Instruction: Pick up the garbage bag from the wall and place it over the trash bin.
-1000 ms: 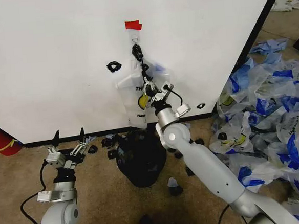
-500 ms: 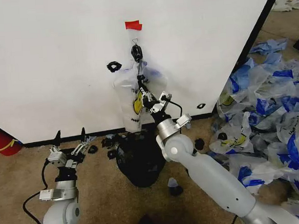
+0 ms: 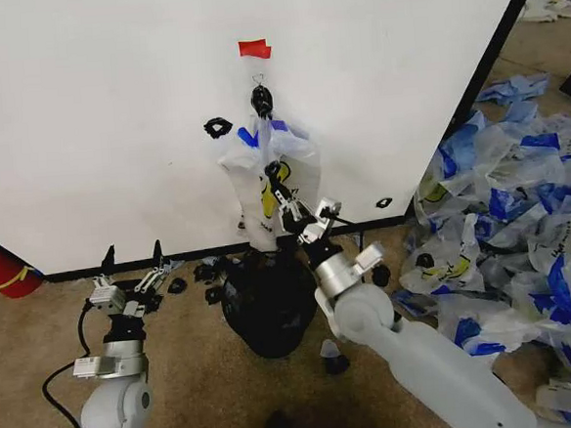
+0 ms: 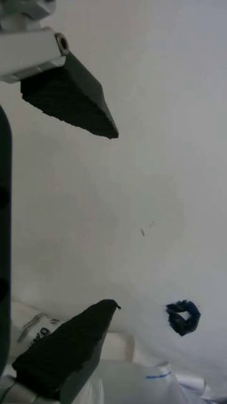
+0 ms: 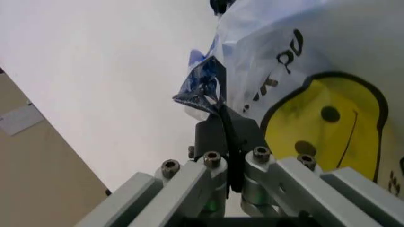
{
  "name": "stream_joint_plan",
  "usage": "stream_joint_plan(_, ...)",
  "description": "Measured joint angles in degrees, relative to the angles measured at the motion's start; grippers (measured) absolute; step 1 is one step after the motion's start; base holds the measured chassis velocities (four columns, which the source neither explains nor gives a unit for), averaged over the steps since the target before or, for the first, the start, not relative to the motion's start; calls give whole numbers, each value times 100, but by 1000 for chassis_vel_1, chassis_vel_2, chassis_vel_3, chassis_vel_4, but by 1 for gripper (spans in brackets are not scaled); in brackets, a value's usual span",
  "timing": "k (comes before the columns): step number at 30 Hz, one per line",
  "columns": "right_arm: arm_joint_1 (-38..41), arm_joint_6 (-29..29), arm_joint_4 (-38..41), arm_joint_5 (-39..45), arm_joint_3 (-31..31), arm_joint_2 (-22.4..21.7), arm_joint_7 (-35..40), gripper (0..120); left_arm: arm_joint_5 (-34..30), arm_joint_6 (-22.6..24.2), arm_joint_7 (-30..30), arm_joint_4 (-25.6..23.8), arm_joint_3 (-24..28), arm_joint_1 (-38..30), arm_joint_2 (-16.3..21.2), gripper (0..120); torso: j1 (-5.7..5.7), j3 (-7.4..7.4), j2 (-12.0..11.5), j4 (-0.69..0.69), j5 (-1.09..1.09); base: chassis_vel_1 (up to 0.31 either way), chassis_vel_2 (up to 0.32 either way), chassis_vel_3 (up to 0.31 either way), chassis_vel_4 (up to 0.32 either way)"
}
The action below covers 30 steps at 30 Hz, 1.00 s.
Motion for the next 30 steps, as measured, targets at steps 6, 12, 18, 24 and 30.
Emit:
stream_joint_plan(6,-292,31,254,-72,53,-211,28,0,-5,0,-4,5,22,-16,10,100,0,0,0,0,0,0,0,0,0)
stream_joint_plan(12,-649,91,468,-139,84,-486,30,0,-30,1,-6,8,49,-23,45,100,0,0,0,0,-1,0,0,0,0)
stream_joint_plan(18,-999,149,700,-274,111,-684,31,0,-67,-1,-6,9,66,-24,95,100,0,0,0,0,-1,0,0,0,0)
stream_joint_plan(24,-1276,204,882,-402,207,-823,46,0,-84,-4,-7,1,94,-26,119,100,0,1,0,0,-1,0,0,0,0)
stream_joint_plan(30,-1475,261,989,-519,259,-930,54,0,-89,-8,-6,-16,115,-26,133,100,0,1,0,0,0,0,0,0,0)
